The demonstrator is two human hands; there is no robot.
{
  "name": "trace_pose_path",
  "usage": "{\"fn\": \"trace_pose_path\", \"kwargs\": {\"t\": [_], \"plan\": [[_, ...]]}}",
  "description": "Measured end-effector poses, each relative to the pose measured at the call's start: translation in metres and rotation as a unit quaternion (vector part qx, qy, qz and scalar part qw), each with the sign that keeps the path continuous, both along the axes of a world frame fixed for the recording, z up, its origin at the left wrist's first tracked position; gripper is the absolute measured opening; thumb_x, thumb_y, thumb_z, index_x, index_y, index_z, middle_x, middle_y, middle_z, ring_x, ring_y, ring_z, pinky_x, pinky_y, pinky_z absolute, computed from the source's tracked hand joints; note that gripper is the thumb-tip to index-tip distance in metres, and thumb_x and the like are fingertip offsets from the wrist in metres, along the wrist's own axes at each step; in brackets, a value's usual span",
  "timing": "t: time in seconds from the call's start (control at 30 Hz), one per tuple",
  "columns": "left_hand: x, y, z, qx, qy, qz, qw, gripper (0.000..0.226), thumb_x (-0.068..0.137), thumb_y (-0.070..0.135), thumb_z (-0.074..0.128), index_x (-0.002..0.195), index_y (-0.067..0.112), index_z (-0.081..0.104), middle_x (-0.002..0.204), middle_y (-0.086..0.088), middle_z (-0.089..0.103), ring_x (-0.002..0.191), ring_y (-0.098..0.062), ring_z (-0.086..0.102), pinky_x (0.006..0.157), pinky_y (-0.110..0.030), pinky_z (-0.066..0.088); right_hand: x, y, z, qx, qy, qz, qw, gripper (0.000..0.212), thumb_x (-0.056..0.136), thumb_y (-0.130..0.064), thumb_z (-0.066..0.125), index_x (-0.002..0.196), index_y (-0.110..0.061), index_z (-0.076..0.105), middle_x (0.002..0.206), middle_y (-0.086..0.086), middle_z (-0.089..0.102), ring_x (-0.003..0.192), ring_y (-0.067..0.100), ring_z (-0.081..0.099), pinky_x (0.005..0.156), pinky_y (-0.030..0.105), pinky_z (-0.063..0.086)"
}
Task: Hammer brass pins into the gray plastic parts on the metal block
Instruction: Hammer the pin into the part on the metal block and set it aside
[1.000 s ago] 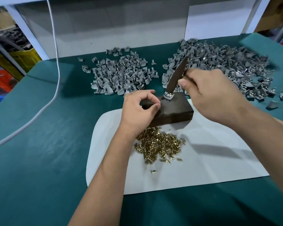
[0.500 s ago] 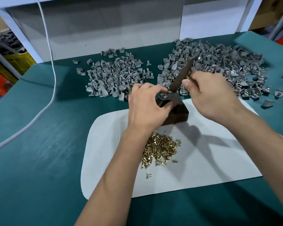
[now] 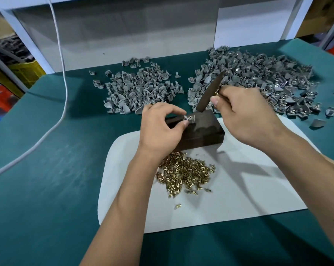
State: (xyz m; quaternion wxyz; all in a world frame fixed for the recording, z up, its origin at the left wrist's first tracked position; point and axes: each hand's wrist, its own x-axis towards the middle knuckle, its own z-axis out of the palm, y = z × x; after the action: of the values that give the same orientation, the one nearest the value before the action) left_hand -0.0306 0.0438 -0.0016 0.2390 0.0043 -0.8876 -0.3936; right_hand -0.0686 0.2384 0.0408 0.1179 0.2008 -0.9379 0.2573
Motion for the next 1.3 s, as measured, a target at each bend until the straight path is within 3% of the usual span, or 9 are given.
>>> {"fn": "trace_pose_path", "kwargs": {"t": [0.1,0.37,0.57,0.7,0.8,0.9,1.03,1.13,1.3], "plan": [[-0.003,0.004,-0.001,0.021,-0.010,-0.007,1.000,0.009,0.080,0.014,0.083,0.081,0.021,0.078,0.095,0.016,0.069,0.104,-0.010,0.063,0.111,-0.046,0.038,0.005,-0.002,0.002,0.014,-0.003,0.006,1.000,0.028,0.105,-0.037,0.046,0.092,-0.016,0.058,0.071,0.006,0.058,0.069,0.037,0.056,0.063,0.042,0.046],[-0.005,0.003,-0.004,0.103,-0.066,-0.017,0.992,0.015,0.083,0.012,0.081,0.082,0.026,0.078,0.115,0.001,0.071,0.124,-0.025,0.058,0.110,-0.048,0.043,0.011,-0.006,0.011,-0.003,0.086,0.000,0.996,0.026,0.106,-0.040,0.044,0.100,-0.020,0.059,0.063,-0.001,0.051,0.055,0.027,0.047,0.056,0.034,0.034],[-0.005,0.005,-0.004,0.154,-0.092,-0.013,0.984,0.027,0.083,0.009,0.081,0.076,0.034,0.073,0.114,0.004,0.068,0.125,-0.035,0.057,0.108,-0.047,0.047,0.011,-0.019,0.016,0.152,0.030,0.028,0.987,0.020,0.107,-0.043,0.040,0.097,-0.029,0.050,0.082,0.008,0.058,0.083,0.039,0.062,0.066,0.039,0.038],[-0.006,0.004,-0.005,0.134,-0.090,-0.003,0.987,0.029,0.083,0.014,0.082,0.071,0.038,0.071,0.109,0.013,0.066,0.126,-0.030,0.056,0.108,-0.047,0.045,0.012,-0.020,0.027,0.070,0.115,0.019,0.991,0.024,0.107,-0.041,0.042,0.107,-0.023,0.058,0.075,0.004,0.055,0.065,0.032,0.052,0.062,0.038,0.044],[-0.007,0.003,-0.007,0.162,-0.094,-0.010,0.982,0.023,0.081,0.011,0.082,0.077,0.032,0.075,0.114,0.008,0.068,0.124,-0.034,0.058,0.107,-0.047,0.048,0.013,-0.027,0.018,0.161,0.049,0.028,0.985,0.023,0.107,-0.038,0.041,0.108,-0.021,0.057,0.084,0.011,0.061,0.072,0.033,0.049,0.065,0.039,0.042],[-0.006,0.004,-0.008,0.162,-0.091,-0.010,0.983,0.023,0.081,0.010,0.082,0.077,0.032,0.075,0.116,0.004,0.069,0.123,-0.034,0.059,0.108,-0.048,0.047,0.008,-0.023,0.020,0.166,0.020,0.021,0.986,0.026,0.107,-0.043,0.040,0.104,-0.024,0.058,0.089,0.011,0.061,0.083,0.038,0.059,0.067,0.038,0.039],[-0.007,0.003,-0.006,0.134,-0.083,-0.012,0.987,0.019,0.082,0.014,0.082,0.079,0.032,0.076,0.121,0.005,0.069,0.130,-0.026,0.054,0.112,-0.047,0.042,-0.001,0.000,0.018,0.048,-0.012,0.028,0.998,0.020,0.105,-0.041,0.050,0.091,-0.028,0.058,0.074,-0.006,0.061,0.067,0.020,0.056,0.058,0.031,0.034],[-0.005,0.005,-0.005,0.148,-0.086,-0.012,0.985,0.018,0.084,0.016,0.080,0.075,0.032,0.075,0.119,0.011,0.067,0.130,-0.024,0.053,0.115,-0.049,0.037,-0.010,0.028,0.018,-0.022,-0.070,0.049,0.996,0.012,0.100,-0.033,0.062,0.091,-0.026,0.066,0.071,-0.008,0.067,0.065,0.010,0.060,0.060,0.032,0.046],[-0.002,0.007,-0.005,0.186,-0.100,-0.033,0.977,0.012,0.088,0.014,0.077,0.079,0.022,0.078,0.128,0.006,0.066,0.131,-0.019,0.053,0.116,-0.048,0.035,-0.011,0.060,0.007,0.100,-0.121,0.046,0.986,0.015,0.082,-0.022,0.083,0.077,-0.029,0.072,0.072,-0.011,0.070,0.068,0.007,0.064,0.065,0.033,0.052]]}}
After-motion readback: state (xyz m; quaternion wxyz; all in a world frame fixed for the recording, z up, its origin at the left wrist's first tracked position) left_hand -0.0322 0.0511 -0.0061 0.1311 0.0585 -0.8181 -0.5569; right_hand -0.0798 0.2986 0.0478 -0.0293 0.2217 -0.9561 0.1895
